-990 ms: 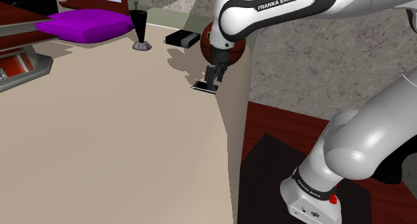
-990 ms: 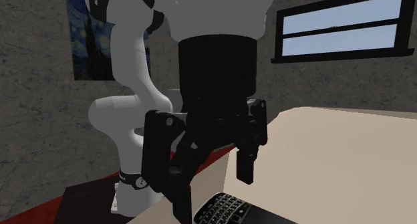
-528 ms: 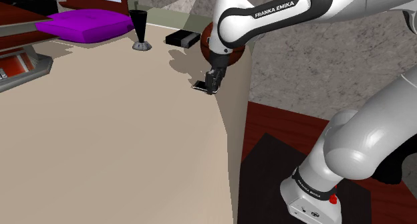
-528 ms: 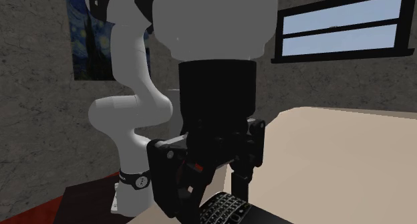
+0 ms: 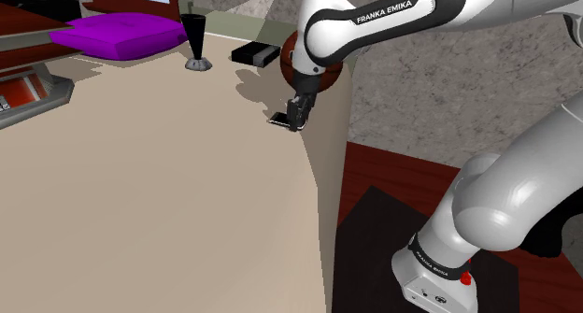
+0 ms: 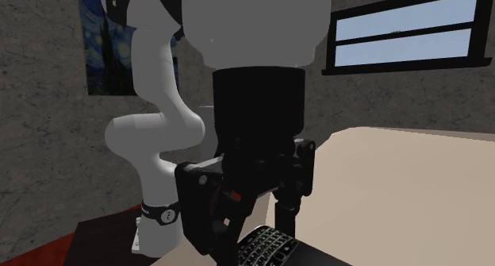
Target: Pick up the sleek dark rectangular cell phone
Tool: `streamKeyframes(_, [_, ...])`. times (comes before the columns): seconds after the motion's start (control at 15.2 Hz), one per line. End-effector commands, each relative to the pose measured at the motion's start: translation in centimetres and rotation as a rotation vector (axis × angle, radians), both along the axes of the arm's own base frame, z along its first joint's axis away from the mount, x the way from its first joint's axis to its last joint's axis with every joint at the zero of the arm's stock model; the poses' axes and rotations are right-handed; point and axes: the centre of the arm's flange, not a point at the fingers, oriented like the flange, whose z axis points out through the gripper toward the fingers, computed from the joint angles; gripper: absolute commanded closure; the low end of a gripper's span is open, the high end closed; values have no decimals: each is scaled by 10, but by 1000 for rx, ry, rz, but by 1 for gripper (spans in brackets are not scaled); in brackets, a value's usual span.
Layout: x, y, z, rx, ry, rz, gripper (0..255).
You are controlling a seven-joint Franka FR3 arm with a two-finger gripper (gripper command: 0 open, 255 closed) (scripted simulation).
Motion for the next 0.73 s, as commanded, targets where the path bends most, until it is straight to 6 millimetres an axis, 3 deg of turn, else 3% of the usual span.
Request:
streamKeyframes(0.0, [0, 0, 8, 0, 0, 0, 255])
streamKeyframes(0.66, [0, 0, 61, 0, 0, 0, 255])
